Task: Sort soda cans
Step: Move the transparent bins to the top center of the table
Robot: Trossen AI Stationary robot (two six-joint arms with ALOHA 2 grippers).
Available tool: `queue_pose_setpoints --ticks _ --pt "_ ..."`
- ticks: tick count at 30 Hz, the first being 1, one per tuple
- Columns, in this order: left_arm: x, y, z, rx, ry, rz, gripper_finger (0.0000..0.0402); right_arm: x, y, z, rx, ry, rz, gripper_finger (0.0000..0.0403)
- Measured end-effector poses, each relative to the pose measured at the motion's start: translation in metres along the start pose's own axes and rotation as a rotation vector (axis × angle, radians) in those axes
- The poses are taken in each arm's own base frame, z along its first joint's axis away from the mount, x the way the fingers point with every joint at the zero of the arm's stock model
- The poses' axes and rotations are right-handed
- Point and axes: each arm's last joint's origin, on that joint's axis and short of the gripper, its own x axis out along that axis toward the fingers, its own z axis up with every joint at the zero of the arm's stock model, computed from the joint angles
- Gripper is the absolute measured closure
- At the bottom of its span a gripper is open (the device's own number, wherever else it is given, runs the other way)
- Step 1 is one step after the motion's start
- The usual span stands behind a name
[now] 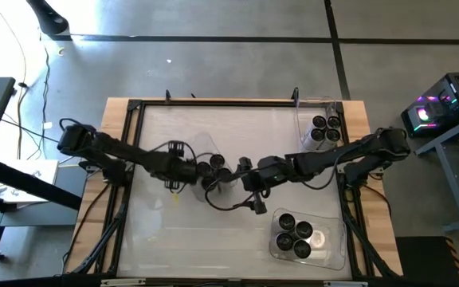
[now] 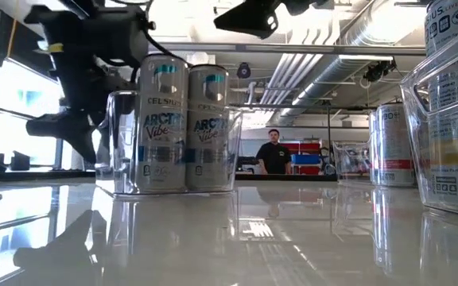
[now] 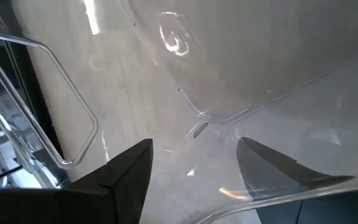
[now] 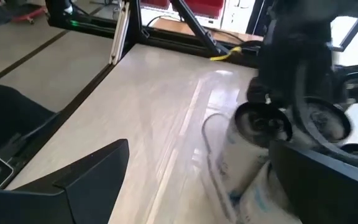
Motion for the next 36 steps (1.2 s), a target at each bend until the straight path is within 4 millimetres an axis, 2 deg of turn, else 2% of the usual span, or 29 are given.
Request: queue_pose_setpoints --ticks 8,23,36 --pt "0.020 0.034 -0.003 0.078 -0.034 -0.009 0.0174 0.000 0.000 -0.001 0.001 0.014 0.001 0.0021" --pt "0.046 0.081 -0.021 0.022 0.032 -0.016 0.0174 0.000 0.000 -0.002 -0.005 0.015 0.000 0.0021" --pt "0.063 0.132 -0.016 0.278 -0.113 0.176 0.0174 -0.001 -0.011 -0.002 0.015 0.010 -0.031 0.0021"
